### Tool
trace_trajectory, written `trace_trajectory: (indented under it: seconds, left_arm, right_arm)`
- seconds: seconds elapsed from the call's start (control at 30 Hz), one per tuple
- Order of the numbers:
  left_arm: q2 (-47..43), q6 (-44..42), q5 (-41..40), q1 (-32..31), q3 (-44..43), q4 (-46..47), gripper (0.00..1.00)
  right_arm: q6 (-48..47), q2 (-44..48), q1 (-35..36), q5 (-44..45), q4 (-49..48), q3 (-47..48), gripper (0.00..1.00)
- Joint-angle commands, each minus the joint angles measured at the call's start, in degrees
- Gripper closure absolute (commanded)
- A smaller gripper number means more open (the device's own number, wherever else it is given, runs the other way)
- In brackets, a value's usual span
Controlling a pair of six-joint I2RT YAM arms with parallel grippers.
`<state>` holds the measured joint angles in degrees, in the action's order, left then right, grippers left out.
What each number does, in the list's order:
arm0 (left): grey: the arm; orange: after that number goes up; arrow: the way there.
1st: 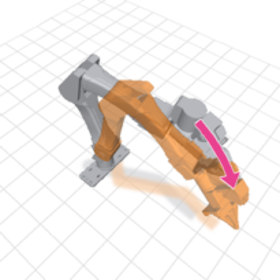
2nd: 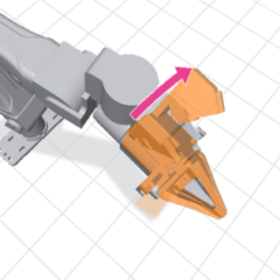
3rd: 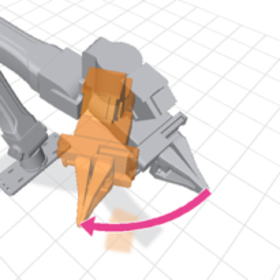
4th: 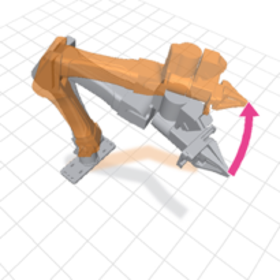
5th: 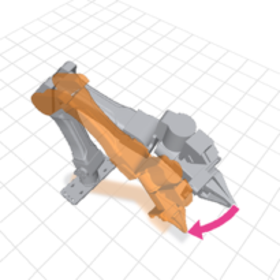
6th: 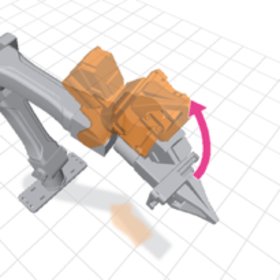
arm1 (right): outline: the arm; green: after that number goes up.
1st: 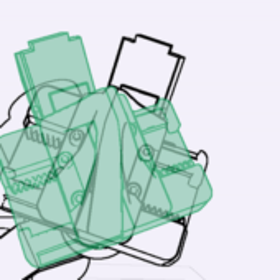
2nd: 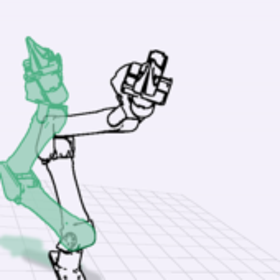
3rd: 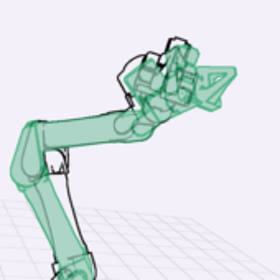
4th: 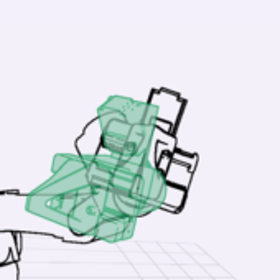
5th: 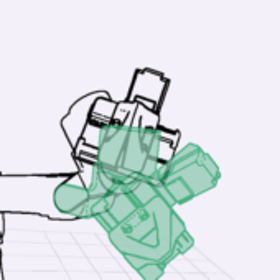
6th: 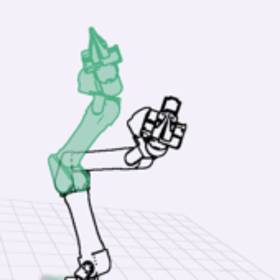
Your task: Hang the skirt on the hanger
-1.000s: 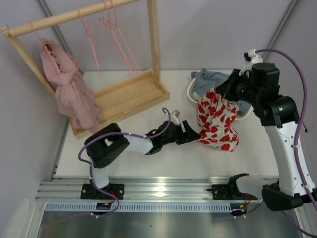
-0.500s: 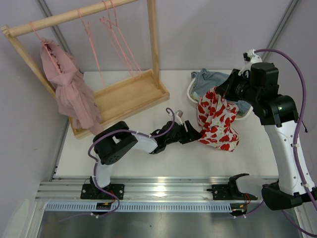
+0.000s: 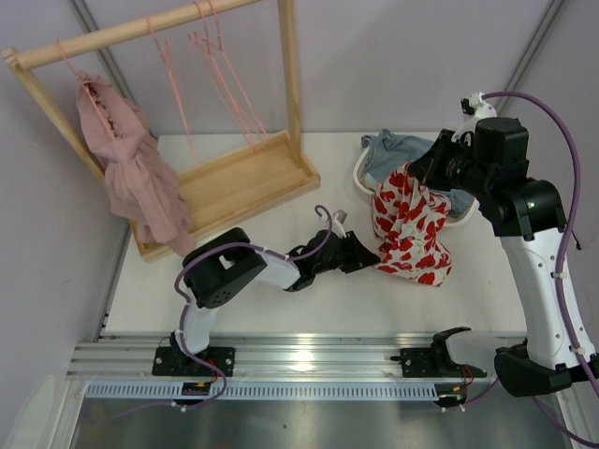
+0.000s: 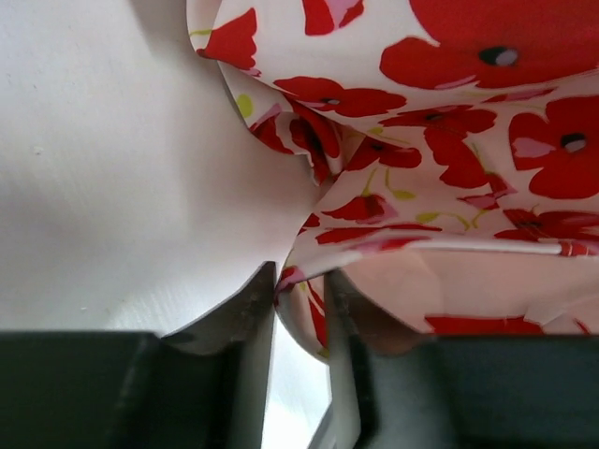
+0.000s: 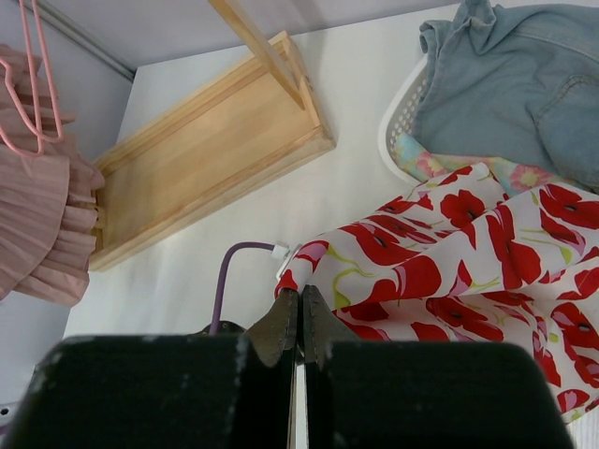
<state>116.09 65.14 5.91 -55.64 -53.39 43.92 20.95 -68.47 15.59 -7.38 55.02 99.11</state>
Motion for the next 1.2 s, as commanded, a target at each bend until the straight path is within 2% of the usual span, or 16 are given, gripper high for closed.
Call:
trace_trajectory:
  seconds: [0.0,0.03,0.07,0.13,0.2,0.23,0.37,0.4,0.5,0.63,0.8,1.03,1.17]
  left_arm:
    - [-0.34,-0.28,0.15,-0.35,-1.81,3.63,0.74]
    - [-0.78,-0.46,-0.11,-0.26,-1.64,3.45,0.8]
    - [-1.91,-0.89,-0.81,-0.26,-1.55,3.19,0.91]
    - [-3.85,-2.74,-1.69,0.17,-1.28,-0.91,1.0]
    - [-8.58,-5.97,-4.14,0.79,-1.11,-6.28,1.0]
    - [-10.69,-7.21,-5.29,1.32,-1.02,-12.48,1.0]
    - [-24.22,-15.73,-16.87,1.41,-0.49,-30.53,1.0]
    - [-29.99,-18.27,-21.6,1.5,-0.67,-33.87,1.0]
    - [-37.93,-22.32,-28.73,1.85,-1.72,-46.35,1.0]
    - [-51.02,-27.52,-33.85,3.77,-5.93,-58.75,1.0]
    - [-57.72,-32.09,-36.93,9.39,-15.67,-76.75,1.0]
    - [-62.13,-37.01,-34.92,21.78,-23.58,-86.18,1.0]
    - [-60.2,-39.83,-34.57,23.56,-28.35,-89.53,1.0]
  right_arm:
    - [-0.3,0.26,0.31,-0.62,-1.76,2.49,1.0]
    - [-0.3,0.26,0.23,-0.53,-1.68,2.49,1.0]
    - [-0.3,0.26,0.23,-0.1,-1.68,2.23,1.0]
    - [-0.56,0.18,0.31,0.52,-1.59,2.05,1.0]
    - [-0.56,-0.09,0.14,2.53,-0.72,2.31,1.0]
    - [-0.73,-0.17,0.14,3.06,-0.53,2.49,1.0]
    - [-1.52,0.17,0.23,6.22,-0.62,3.1,1.0]
    - [-1.53,0.26,0.14,6.93,-0.53,3.8,1.0]
    - [-1.53,0.44,0.23,9.48,-0.36,5.38,1.0]
    - [0.31,0.35,0.23,10.01,-1.06,6.53,1.0]
    - [8.47,1.23,0.31,12.82,-3.86,5.75,1.0]
    - [15.16,2.99,0.4,12.65,-6.77,1.44,1.0]
    - [17.54,4.92,0.49,12.47,-7.91,-2.16,1.0]
